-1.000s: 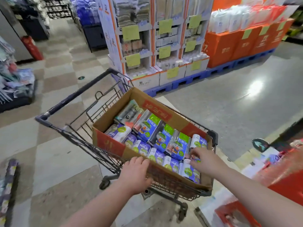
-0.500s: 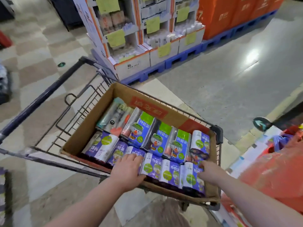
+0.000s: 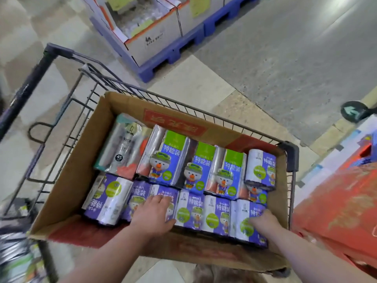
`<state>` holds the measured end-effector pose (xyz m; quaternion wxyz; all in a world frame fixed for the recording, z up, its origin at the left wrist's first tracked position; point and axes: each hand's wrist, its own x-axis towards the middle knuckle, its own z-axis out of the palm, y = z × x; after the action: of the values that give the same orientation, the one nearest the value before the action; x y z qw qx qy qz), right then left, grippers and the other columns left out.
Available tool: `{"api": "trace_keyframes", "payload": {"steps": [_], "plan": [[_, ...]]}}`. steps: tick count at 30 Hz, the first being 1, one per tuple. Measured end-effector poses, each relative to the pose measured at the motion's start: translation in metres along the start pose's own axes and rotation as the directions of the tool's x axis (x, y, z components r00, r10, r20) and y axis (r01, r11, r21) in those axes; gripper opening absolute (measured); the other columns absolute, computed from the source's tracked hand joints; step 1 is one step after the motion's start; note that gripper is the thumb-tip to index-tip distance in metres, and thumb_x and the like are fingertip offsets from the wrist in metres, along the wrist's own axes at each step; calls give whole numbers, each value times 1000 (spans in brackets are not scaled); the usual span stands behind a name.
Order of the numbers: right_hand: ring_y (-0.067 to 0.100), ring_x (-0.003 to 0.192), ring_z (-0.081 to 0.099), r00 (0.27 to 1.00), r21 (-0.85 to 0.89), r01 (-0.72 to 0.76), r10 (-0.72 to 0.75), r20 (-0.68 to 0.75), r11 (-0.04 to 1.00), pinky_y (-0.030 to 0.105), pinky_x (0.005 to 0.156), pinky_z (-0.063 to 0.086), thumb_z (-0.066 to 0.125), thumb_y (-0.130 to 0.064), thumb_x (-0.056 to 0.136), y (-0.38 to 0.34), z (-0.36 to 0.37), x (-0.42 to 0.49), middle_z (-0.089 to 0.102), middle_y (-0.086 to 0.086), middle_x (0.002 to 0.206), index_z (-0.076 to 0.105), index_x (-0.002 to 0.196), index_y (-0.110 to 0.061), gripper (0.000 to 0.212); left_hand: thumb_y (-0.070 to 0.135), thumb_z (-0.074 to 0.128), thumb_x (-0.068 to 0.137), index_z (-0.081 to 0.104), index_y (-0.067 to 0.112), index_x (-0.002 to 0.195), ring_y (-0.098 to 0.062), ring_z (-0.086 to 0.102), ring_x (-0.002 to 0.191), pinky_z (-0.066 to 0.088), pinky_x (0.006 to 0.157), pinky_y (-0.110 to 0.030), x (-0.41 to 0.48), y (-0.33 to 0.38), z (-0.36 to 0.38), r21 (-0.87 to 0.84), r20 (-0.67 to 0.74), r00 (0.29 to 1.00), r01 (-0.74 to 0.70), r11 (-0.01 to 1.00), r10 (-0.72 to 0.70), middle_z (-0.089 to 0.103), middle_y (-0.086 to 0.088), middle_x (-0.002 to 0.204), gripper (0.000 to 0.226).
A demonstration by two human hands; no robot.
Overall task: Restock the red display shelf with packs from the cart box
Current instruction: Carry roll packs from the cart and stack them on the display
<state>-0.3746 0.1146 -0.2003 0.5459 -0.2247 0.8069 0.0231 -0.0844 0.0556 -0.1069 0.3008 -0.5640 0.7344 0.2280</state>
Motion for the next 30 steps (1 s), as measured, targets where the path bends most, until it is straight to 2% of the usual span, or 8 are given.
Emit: {"api": "trace_keyframes", "payload": {"steps": [6,9,14,17,21,23,26,30], "plan": [[32,103,65,981,188,-191,184,55,963,37,86,54,79,-28,71,7,20,25,67,16,109,65,111,0,51,52,44,74,57,11,127,-34,51,123,42,103,-41,6,-8,-17,-60,-168,986,-17,998,6,55,-11,131,68],[33,80,64,959,334,-282,266,92,900,37,59,53,86,-10,63,3,18,16,66,22,101,59,107,12,56,47,44,65,68,5,103,-44,62,104,53,85,-54,10,-25,-26,-126,-311,949,22,992,-60,65,-18,111,61],[30,77,59,951,470,-307,252,177,828,30,62,42,85,-5,66,6,14,13,64,21,105,59,108,12,52,47,45,69,57,3,125,-44,49,121,46,92,-55,8,-49,-36,-235,-347,902,183,955,-258,56,-21,126,72],[22,64,56,930,500,-323,172,324,804,26,51,37,70,-4,83,-4,5,-13,65,13,88,61,88,2,12,42,63,83,36,4,143,-38,34,134,32,108,-50,6,-62,-38,-370,-247,850,361,856,-465,36,-18,146,76],[29,54,57,929,611,-322,119,350,723,19,27,37,60,1,90,-7,0,-33,63,7,69,57,84,1,6,48,56,90,23,7,149,-40,31,136,29,109,-48,3,-74,-40,-523,-164,755,480,705,-635,27,-20,151,80],[28,56,67,926,628,-340,133,353,700,25,42,50,69,-5,85,-3,9,-27,71,12,75,63,101,2,19,49,56,89,27,8,147,-44,37,130,32,107,-48,0,-83,-42,-602,-63,701,541,587,-711,34,-25,143,77],[25,72,65,950,640,-285,121,287,714,31,59,46,78,-14,77,0,17,-27,70,10,86,63,106,-4,34,58,59,65,41,7,137,-41,49,119,41,102,-43,-4,-104,-37,-673,130,695,585,452,-707,50,-24,130,90],[29,67,69,973,679,-226,126,195,698,33,57,53,80,-17,75,-5,18,-36,71,19,90,62,104,-2,38,63,61,42,48,13,134,-38,55,112,46,100,-43,0,-127,-25,-657,167,730,584,477,-663,56,-19,126,105]]}}
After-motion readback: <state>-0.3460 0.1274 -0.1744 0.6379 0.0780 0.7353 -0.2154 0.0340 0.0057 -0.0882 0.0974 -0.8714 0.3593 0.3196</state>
